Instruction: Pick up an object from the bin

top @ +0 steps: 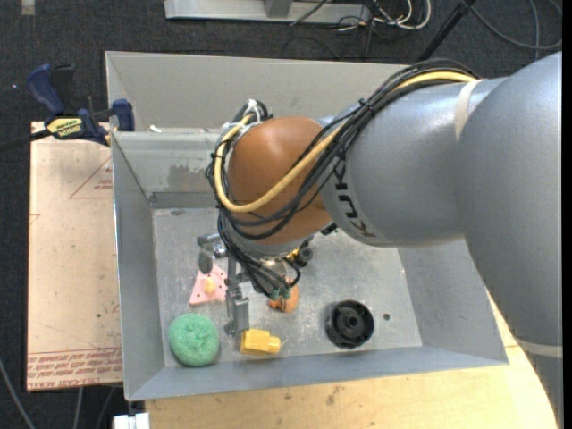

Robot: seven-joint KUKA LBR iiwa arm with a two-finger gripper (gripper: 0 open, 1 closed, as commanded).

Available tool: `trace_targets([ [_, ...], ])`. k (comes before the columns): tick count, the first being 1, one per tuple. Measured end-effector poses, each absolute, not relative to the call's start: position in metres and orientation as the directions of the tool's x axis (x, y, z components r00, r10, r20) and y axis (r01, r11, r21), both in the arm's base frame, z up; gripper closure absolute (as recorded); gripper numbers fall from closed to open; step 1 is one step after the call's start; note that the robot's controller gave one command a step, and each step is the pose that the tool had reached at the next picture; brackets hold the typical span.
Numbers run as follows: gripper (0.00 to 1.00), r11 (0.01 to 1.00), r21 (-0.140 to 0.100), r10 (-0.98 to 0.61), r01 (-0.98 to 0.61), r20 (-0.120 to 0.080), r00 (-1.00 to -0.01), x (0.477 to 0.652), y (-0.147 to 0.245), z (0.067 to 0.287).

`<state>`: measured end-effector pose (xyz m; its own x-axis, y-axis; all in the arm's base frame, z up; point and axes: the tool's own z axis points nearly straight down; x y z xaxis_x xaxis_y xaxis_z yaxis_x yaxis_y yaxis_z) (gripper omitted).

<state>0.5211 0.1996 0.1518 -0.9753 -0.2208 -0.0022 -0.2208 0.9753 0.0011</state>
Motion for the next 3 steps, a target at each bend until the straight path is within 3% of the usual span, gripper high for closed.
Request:
trace_targets([
  [1, 0.00, 0.920, 0.001, -0.391, -0.391, -0.002, -0.920, 0.540, 0.179, 0.119],
  [2, 0.00, 0.913, 0.000, -0.407, -0.407, 0.002, -0.913, 0.544, 0.175, 0.102],
  [3, 1.00, 0.590, -0.001, -0.807, -0.807, -0.008, -0.590, 0.571, 0.185, 0.074],
])
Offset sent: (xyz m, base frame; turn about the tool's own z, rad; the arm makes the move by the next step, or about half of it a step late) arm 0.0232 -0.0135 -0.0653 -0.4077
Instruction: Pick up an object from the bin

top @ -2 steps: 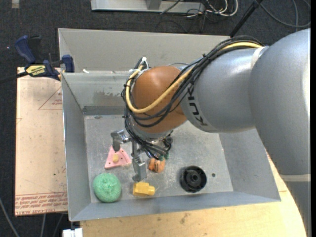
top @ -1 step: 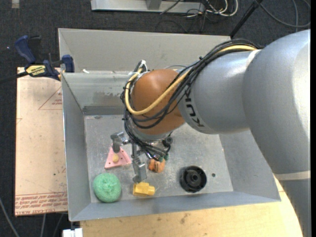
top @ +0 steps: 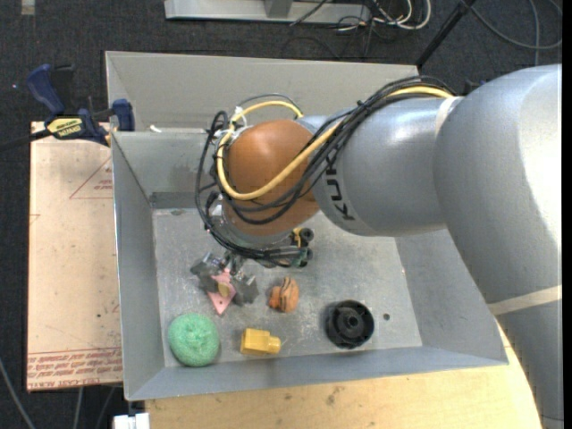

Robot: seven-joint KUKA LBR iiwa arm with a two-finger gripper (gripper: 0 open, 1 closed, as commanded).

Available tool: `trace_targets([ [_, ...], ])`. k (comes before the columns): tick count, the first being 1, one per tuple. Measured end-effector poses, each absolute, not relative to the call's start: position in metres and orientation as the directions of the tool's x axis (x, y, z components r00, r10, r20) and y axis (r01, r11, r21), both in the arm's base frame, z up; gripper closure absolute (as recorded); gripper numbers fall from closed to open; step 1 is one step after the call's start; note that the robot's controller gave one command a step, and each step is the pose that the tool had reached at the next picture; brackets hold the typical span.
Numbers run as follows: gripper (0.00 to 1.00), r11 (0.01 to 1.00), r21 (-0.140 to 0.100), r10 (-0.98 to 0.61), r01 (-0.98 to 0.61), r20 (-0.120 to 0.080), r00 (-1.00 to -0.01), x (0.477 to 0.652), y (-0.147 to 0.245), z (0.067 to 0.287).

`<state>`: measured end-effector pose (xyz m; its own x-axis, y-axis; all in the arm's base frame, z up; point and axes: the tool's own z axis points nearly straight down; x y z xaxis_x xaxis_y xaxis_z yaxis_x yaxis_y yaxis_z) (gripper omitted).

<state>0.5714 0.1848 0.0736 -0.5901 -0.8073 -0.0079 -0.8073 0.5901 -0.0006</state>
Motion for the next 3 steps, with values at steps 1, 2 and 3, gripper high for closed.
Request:
trace_targets([
  [1, 1.00, 0.590, 0.000, -0.807, -0.807, -0.008, -0.590, 0.571, 0.185, 0.074],
  [2, 1.00, 0.583, -0.001, -0.813, -0.813, -0.006, -0.583, 0.578, 0.235, 0.215],
  [3, 1.00, 0.583, 0.000, -0.812, -0.812, -0.005, -0.583, 0.578, 0.235, 0.214],
])
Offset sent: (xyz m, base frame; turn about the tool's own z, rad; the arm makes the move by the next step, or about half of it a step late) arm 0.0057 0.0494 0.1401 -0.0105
